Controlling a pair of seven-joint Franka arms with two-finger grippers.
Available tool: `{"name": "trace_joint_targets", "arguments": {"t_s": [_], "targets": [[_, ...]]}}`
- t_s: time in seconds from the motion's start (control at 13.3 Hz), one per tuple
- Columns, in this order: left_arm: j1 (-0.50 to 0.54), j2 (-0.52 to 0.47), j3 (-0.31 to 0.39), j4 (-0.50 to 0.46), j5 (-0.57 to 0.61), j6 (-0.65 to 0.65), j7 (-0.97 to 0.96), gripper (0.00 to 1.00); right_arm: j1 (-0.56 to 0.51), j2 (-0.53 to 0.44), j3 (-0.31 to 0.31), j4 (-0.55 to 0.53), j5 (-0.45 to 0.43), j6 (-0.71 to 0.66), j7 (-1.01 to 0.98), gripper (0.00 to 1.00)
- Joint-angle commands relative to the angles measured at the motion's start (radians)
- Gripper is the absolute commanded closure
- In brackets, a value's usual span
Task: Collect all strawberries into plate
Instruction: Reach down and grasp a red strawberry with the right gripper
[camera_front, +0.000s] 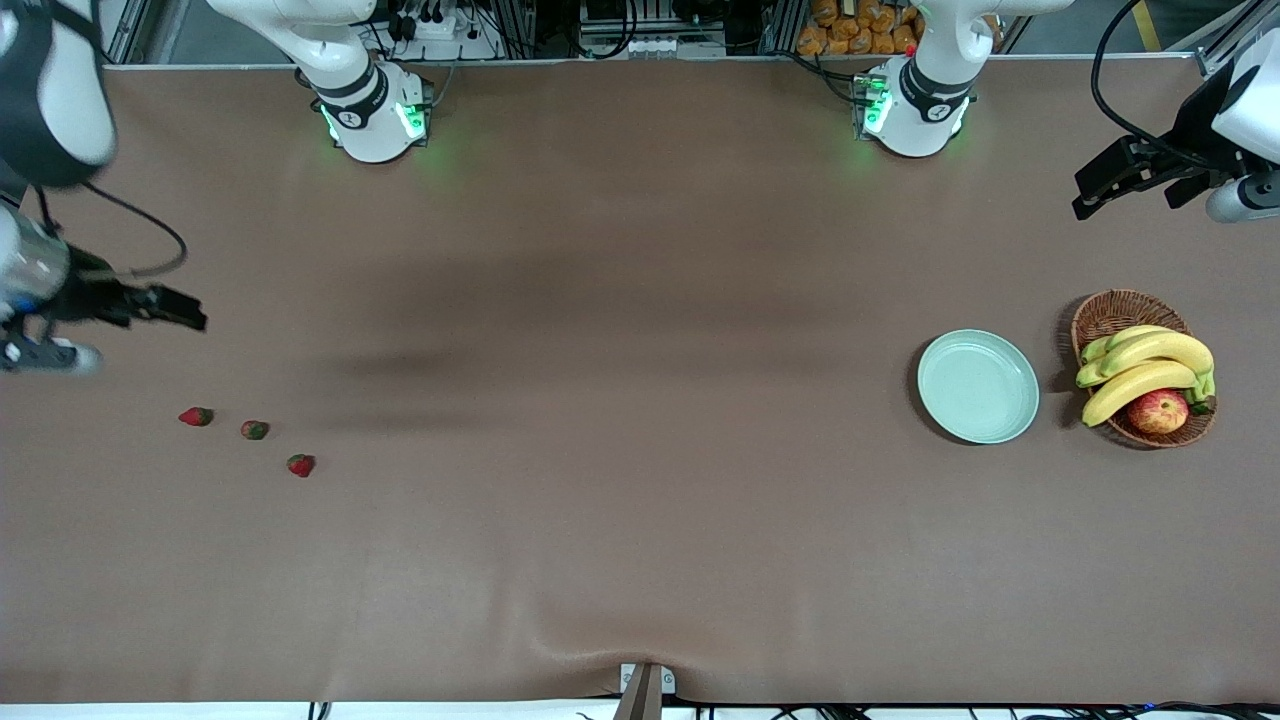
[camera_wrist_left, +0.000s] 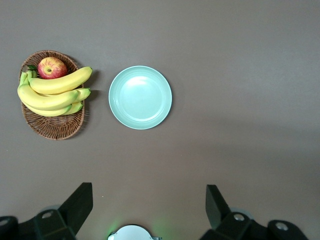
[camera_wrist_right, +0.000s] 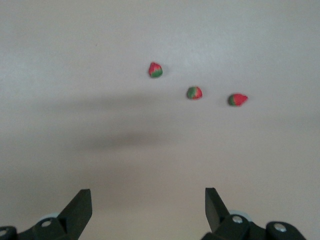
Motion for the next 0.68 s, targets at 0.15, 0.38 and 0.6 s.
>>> {"name": "trace_joint_targets", "arguments": {"t_s": [0.15,0.38,0.6], "targets": [[0.002,-0.003,-0.003,-0.001,-0.022,-0.001,0.019,0.0,0.005,0.202,0.008,0.022,-0.017,0.192,-0.002,0.0],[0.004,-0.004,-0.001,-0.003,-0.025,-0.011,0.019,0.0,0.012,0.306,0.008,0.042,-0.019,0.298,-0.008,0.0],[0.005,-0.003,-0.001,-0.003,-0.025,-0.012,0.019,0.0,0.008,0.42,0.008,0.073,-0.019,0.395,-0.106,0.0]]}}
